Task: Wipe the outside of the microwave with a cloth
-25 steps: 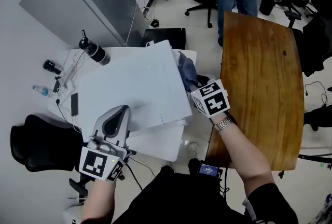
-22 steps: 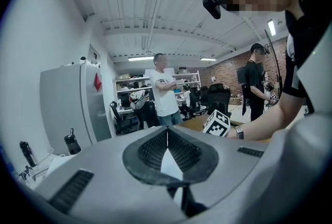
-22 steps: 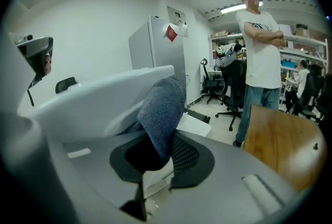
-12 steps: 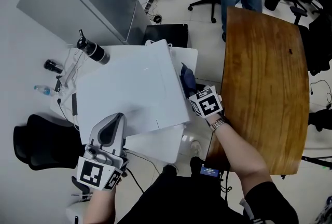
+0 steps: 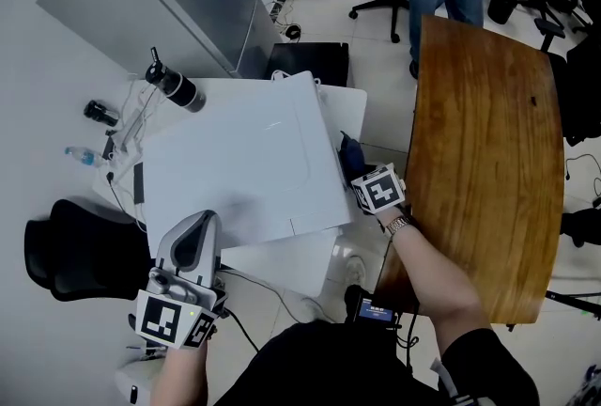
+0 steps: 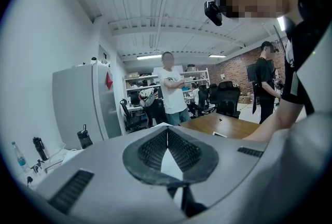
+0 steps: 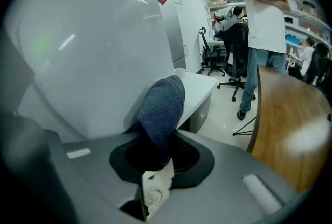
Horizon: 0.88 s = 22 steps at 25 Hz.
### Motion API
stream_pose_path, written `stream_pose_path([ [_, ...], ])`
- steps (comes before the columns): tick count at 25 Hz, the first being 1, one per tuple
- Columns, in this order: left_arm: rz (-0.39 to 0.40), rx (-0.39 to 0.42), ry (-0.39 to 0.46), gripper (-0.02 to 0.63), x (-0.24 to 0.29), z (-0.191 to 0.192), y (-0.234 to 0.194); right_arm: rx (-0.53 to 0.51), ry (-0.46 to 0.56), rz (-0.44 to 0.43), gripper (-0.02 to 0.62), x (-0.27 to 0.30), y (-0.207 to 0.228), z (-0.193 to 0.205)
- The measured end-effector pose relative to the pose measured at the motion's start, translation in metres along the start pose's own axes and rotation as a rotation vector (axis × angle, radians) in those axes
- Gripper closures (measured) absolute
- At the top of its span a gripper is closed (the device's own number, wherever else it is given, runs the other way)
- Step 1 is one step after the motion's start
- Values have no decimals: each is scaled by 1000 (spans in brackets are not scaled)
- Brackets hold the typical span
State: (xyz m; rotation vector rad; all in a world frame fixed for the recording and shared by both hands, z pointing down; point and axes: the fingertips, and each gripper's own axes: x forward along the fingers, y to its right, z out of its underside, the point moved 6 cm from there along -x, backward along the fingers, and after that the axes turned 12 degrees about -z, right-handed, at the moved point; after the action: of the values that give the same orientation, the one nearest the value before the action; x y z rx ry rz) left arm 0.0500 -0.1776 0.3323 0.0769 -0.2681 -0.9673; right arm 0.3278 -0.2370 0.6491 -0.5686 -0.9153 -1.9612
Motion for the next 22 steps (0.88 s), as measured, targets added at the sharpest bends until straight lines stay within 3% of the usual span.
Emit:
stream_pose_path([
  [11,32,-60,67,601,-43,13,-12,6,107,177,532,-78,-24,19],
  [18,54,-103,116,601,-97,27,-21,-26,213,273,531,-150,-91,39],
  [22,59,-120,123,601,-132,40,-25,-77,272,287,531,-177,-148,56],
])
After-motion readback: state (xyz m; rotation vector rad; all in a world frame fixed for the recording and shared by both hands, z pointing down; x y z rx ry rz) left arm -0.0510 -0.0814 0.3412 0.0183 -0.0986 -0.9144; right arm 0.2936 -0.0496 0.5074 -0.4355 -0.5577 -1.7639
